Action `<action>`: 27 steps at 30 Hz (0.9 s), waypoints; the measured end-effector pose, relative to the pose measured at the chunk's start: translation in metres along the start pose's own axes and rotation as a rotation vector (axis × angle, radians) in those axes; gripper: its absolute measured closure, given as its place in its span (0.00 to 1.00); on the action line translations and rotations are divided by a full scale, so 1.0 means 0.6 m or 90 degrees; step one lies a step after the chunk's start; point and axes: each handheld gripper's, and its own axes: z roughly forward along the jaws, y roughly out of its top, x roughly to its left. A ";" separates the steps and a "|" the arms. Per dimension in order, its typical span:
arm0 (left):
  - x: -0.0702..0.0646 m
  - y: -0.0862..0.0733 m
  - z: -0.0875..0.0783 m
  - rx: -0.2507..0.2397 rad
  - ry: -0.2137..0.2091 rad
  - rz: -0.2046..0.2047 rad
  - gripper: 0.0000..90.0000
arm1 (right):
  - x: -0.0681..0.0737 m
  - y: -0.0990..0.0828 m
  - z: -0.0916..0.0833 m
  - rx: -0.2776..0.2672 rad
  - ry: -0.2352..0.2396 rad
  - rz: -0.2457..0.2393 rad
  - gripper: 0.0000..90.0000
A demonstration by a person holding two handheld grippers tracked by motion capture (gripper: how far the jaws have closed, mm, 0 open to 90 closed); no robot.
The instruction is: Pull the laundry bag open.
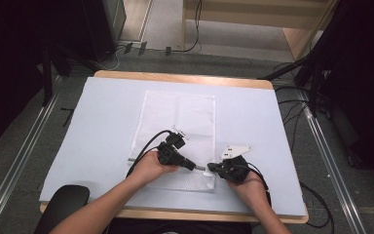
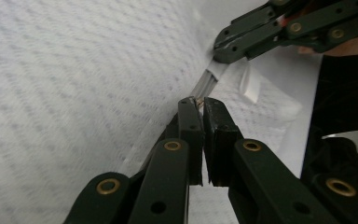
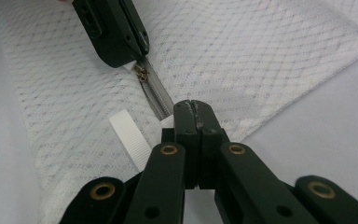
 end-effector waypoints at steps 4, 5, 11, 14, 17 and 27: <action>0.000 -0.002 -0.003 0.005 0.006 0.005 0.98 | 0.000 -0.001 0.000 -0.002 -0.001 -0.004 1.00; 0.001 -0.002 -0.003 0.006 0.003 0.002 0.98 | -0.001 -0.001 0.000 -0.002 0.001 -0.003 1.00; 0.005 -0.007 -0.006 0.002 -0.005 -0.005 0.98 | -0.001 0.001 0.000 0.001 0.002 -0.006 1.00; 0.007 -0.008 -0.009 -0.001 -0.008 -0.009 0.98 | 0.000 0.001 0.000 0.003 0.000 -0.003 1.00; 0.007 -0.009 -0.008 0.002 -0.007 -0.010 0.98 | 0.000 0.002 0.000 0.006 0.001 -0.003 1.00; 0.008 -0.010 -0.010 0.001 -0.001 -0.015 0.98 | 0.000 0.003 0.001 0.007 0.001 -0.009 1.00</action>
